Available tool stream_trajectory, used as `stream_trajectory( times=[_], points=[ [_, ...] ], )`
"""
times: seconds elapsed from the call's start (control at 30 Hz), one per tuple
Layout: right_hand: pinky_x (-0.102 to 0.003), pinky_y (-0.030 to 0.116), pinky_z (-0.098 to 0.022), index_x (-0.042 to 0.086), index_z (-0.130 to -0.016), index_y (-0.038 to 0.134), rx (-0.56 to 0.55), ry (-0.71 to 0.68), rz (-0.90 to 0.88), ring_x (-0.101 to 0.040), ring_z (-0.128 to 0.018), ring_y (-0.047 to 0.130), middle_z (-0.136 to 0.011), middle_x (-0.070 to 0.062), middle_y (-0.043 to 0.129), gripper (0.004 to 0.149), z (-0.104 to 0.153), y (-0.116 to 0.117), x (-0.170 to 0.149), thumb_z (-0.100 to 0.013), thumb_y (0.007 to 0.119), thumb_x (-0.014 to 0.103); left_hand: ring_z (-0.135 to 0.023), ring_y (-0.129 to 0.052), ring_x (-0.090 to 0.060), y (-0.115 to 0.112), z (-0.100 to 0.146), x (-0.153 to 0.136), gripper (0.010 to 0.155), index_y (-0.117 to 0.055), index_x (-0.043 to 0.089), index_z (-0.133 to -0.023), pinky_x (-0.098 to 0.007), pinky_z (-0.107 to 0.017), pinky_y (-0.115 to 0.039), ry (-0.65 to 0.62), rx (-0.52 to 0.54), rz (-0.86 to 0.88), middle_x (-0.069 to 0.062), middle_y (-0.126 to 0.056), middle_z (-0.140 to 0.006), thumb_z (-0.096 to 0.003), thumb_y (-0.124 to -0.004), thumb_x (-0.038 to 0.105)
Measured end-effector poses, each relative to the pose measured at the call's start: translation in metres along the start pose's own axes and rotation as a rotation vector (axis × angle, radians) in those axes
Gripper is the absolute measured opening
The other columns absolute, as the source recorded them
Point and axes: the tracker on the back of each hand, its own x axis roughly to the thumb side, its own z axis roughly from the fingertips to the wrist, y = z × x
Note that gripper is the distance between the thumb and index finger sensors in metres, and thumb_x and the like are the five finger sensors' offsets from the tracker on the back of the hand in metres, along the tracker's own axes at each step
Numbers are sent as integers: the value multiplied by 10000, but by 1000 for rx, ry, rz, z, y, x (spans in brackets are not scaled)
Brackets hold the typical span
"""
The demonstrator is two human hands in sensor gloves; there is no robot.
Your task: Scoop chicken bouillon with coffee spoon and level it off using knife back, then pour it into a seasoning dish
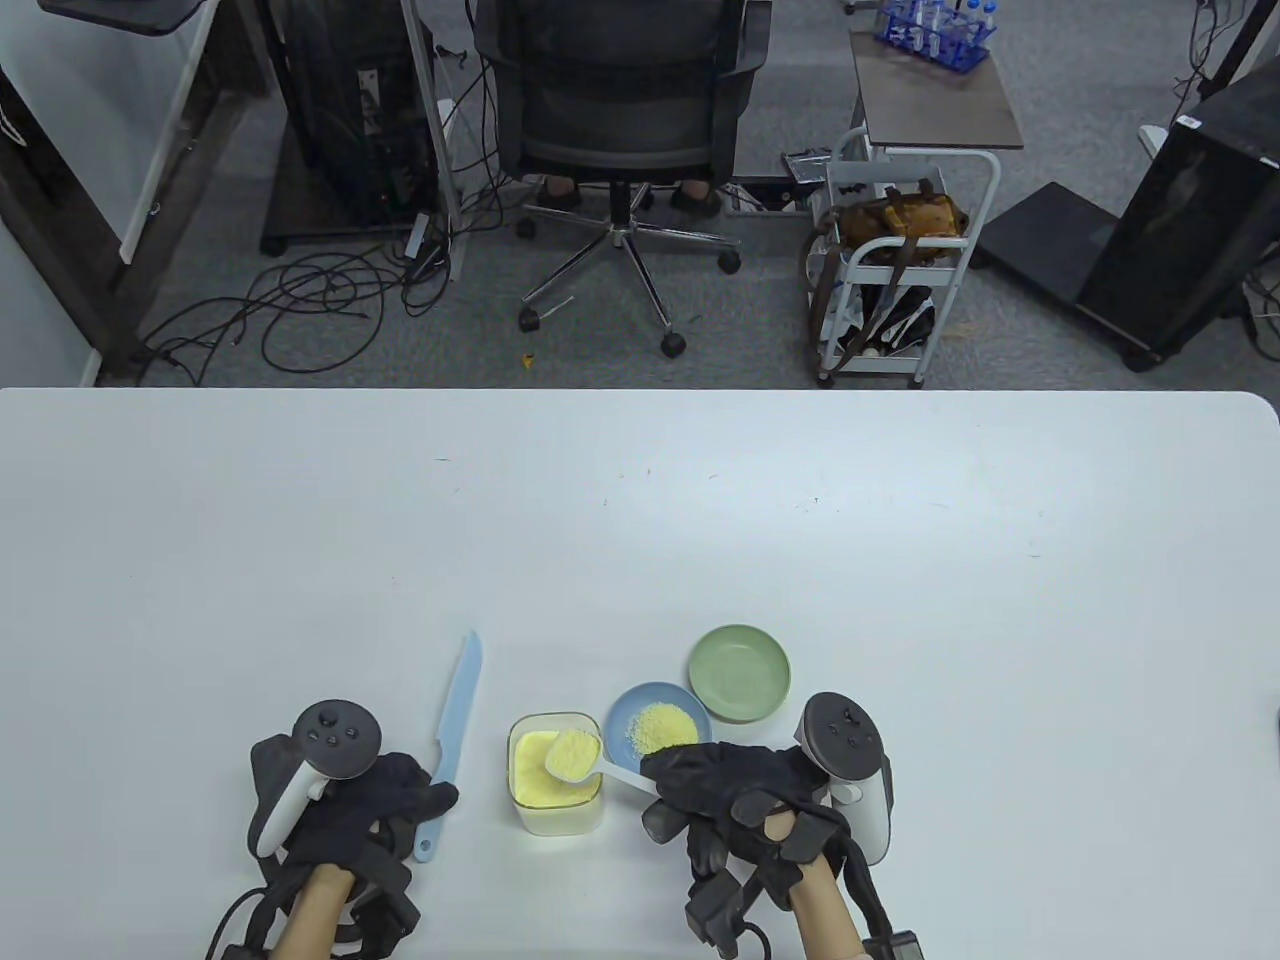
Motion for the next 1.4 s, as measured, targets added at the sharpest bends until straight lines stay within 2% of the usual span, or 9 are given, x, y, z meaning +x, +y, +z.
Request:
stream_trajectory(
  times=[0.07, 0.17, 0.4, 0.53, 0.63, 0.77, 1.0, 1.13, 1.4],
  points=[
    [-282, 883, 95, -130, -658, 780, 1, -3, -2, 33, 111, 915, -306, -315, 942, 396, 0, -1, 0, -371, 798, 142, -237, -1001, -189, -1, -1, 0, 488, -869, 101, -695, -266, -198, -802, 12, 9, 11, -81, -981, -446, -346, -913, 440],
    [-282, 883, 95, -131, -658, 781, 3, -7, -11, 32, 111, 915, -306, -316, 942, 396, 1, -2, 0, -371, 798, 141, -164, -979, -144, -2, 0, 3, 458, -878, 138, -612, -251, -156, -795, 41, 60, -137, -44, -964, -363, -311, -905, 483],
    [-283, 881, 89, -127, -663, 777, 7, -22, -39, 30, 108, 913, -313, -314, 939, 397, 3, -4, -3, -374, 795, 145, -211, -995, -171, -1, 8, 10, 503, -884, 137, -648, -269, -187, -803, 2, 148, -210, -54, -985, -407, -314, -901, 513],
    [-290, 867, 66, -123, -683, 754, 7, -47, -56, 20, 89, 903, -340, -315, 919, 403, 7, -12, -4, -386, 776, 148, -472, -1017, -277, 8, 25, 16, 617, -798, 107, -845, -343, -353, -820, -82, 324, -69, -147, -961, -666, -431, -761, 563],
    [-301, 856, 52, -122, -695, 743, -51, -38, -61, 7, 76, 898, -359, -321, 905, 411, 12, -26, -11, -386, 772, 147, -857, -831, -426, 12, 33, 16, 787, -560, 124, -1046, -513, -591, -708, -137, 434, -6, -257, -700, -1016, -446, -667, 622],
    [-315, 855, 0, -101, -738, 708, -110, 6, -22, -9, 25, 907, -428, -313, 889, 425, 17, -52, -28, -404, 774, 152, -1006, -621, -478, 7, 29, 13, 890, -339, 153, -1114, -606, -678, -575, -133, 380, -1, -295, -444, -1126, -446, -572, 692],
    [-354, 849, -98, -117, -801, 572, -296, 60, -17, -49, -81, 917, -564, -326, 803, 517, 16, -92, -49, -386, 775, 114, -1043, -527, -498, 4, 24, 11, 923, -251, 144, -1119, -628, -694, -528, -150, 320, 46, -311, -344, -1139, -450, -516, 722],
    [-391, 827, -148, -94, -834, 536, -374, 87, 32, -87, -122, 906, -618, -339, 757, 525, 11, -103, -49, -393, 750, 95, -1052, -498, -503, 4, 24, 11, 926, -235, 147, -1118, -636, -698, -514, -155, 318, 48, -310, -321, -1143, -449, -504, 728],
    [-473, 743, -296, 16, -895, 490, -389, 135, 95, -174, -261, 838, -689, -335, 617, 519, 3, -102, -46, -413, 673, 67, -1073, -425, -509, 4, 23, 11, 940, -187, 152, -1120, -655, -707, -469, -151, 310, 44, -309, -259, -1148, -448, -488, 737]
  ],
)
